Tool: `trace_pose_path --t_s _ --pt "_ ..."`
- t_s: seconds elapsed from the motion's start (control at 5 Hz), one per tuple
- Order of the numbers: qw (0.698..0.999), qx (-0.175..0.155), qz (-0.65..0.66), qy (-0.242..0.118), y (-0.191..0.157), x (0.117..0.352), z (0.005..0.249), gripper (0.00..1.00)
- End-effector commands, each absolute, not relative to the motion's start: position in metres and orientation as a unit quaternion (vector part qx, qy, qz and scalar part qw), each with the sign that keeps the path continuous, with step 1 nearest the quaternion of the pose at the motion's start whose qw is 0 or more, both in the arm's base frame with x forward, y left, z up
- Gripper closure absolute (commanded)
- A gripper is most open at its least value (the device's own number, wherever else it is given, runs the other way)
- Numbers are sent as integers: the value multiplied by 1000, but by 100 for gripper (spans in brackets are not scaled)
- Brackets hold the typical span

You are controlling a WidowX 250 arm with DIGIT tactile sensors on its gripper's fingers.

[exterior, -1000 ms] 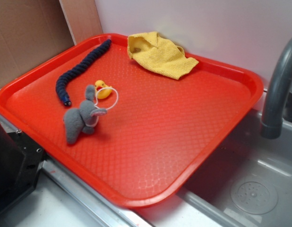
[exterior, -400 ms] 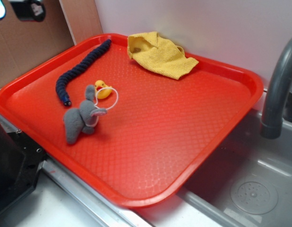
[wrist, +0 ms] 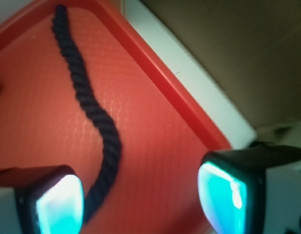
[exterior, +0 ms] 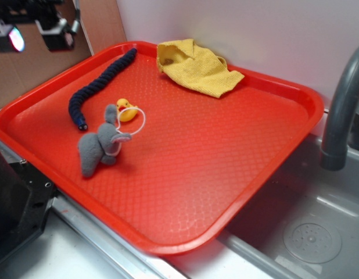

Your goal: Grab the blue rope.

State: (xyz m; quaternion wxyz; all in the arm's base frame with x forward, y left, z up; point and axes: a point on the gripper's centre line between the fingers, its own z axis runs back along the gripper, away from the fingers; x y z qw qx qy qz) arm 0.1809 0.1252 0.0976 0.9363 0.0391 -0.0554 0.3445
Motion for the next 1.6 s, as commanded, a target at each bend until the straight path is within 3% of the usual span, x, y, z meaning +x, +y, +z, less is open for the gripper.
trace_pose_path --t_s 0.0,0.2,0.4,0.6,0.8,1.0,1.2,1.4 --pt "941 27 332 -66 131 178 53 0" --pt "945 50 320 -36 134 206 33 0" --pt "950 46 309 -10 137 217 21 0" --pt "951 50 305 -3 133 226 19 100" --pt "953 58 298 -4 131 229 24 100" --pt "965 2 262 21 127 229 36 100" --pt "973 30 228 17 102 222 80 100" --pt "975 49 217 -18 78 207 121 100"
